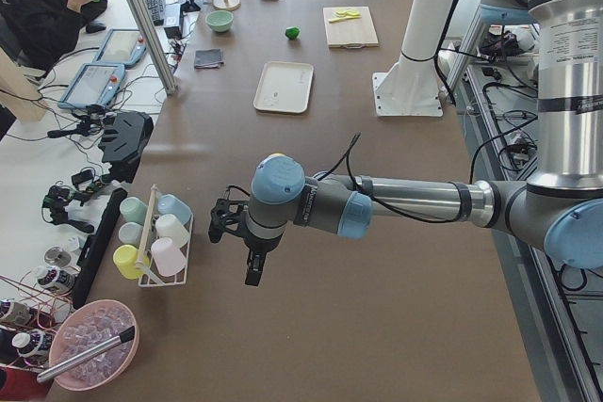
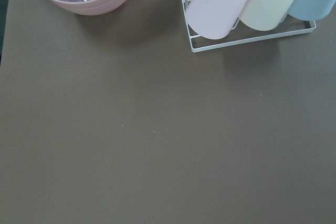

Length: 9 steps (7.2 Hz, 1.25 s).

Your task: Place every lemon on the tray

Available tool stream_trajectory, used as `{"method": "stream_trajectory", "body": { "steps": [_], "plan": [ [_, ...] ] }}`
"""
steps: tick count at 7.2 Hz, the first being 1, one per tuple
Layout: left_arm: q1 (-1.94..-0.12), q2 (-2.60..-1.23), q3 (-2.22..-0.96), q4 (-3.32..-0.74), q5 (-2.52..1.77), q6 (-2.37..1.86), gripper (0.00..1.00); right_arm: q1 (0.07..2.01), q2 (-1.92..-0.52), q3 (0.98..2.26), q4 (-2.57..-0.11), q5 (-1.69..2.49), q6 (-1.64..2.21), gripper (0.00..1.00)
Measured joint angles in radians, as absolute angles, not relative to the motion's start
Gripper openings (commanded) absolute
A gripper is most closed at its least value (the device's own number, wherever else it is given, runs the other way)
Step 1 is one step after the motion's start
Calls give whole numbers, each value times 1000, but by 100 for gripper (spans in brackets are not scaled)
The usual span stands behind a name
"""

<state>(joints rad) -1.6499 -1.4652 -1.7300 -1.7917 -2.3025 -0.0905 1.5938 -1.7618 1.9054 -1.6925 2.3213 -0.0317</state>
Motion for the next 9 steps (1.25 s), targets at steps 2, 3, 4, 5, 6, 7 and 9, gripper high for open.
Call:
{"method": "stream_trajectory", "body": {
  "steps": [2, 3, 4, 5, 6, 7, 9],
  "plan": [
    [-1650, -1466, -1726, -1794, -2303, -91, 98, 1594, -1759, 1910, -1691, 2321, -32, 100],
    [-1649, -1468, -1730, -1797, -2313, -91, 98, 1592, -1755, 1910, -1687, 2321, -28, 100],
    [-1648, -1473, -1733, -1801, -2340, -91, 98, 1589, -1747, 1912, -1681, 2323, -24, 100],
    [-1646, -1477, -1734, -1807, -2370, -89, 98, 1585, -1736, 1918, -1677, 2331, -21, 100],
    [-1645, -1478, -1732, -1823, -2401, -89, 98, 1580, -1724, 1917, -1675, 2344, -21, 100],
    [-1643, -1480, -1723, -1840, -2428, -89, 98, 1576, -1720, 1911, -1663, 2378, -23, 100],
    [-1633, -1513, -1703, -1859, -2444, -86, 98, 1564, -1707, 1897, -1629, 2444, -23, 100]
  ]
}}
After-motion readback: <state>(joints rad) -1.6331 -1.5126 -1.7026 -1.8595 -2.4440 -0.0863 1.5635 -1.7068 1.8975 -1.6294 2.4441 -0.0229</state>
